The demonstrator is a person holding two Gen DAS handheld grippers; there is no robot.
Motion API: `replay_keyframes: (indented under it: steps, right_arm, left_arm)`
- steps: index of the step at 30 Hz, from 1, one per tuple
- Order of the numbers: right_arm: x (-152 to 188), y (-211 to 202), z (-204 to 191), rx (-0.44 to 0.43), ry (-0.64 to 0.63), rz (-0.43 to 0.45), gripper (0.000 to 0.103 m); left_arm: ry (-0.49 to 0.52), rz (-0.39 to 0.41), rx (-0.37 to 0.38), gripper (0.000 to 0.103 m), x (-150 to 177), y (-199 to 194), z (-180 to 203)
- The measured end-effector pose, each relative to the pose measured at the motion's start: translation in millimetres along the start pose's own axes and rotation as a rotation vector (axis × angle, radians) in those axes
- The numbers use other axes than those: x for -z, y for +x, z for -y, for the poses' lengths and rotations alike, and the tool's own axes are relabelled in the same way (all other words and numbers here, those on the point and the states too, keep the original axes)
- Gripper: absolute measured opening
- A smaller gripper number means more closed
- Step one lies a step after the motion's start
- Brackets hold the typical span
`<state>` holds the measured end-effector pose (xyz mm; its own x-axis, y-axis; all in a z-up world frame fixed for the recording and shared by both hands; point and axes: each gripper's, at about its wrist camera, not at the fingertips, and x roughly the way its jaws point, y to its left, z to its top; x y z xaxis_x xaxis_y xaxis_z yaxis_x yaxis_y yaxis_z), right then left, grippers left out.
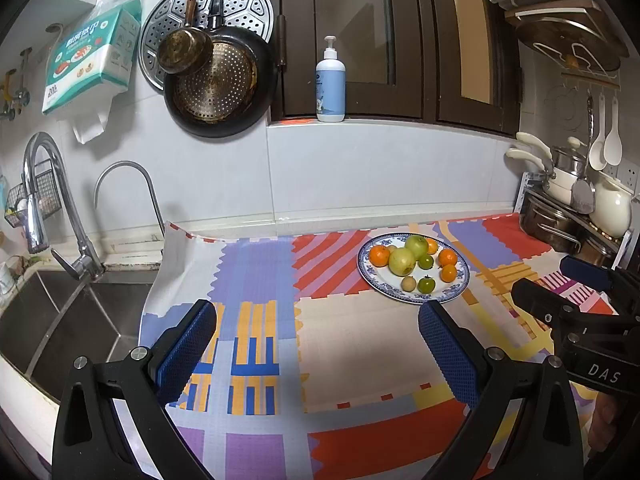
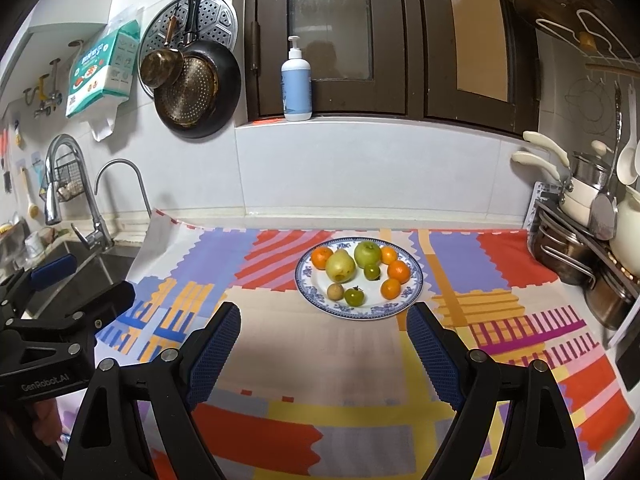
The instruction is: Organize fruits
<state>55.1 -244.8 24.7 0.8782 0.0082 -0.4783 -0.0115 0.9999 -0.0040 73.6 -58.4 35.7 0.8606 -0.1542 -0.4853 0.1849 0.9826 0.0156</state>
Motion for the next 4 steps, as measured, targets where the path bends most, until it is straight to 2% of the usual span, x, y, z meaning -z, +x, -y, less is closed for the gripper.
replay_keyframes:
  steps: [4]
  right_arm:
    - [-0.2,3.7,-0.8,-0.002,0.001,-0.005,0.086]
  left_arm:
    - [-0.001,-0.006,0.003,0.103,-0.3,2.7,-1.0]
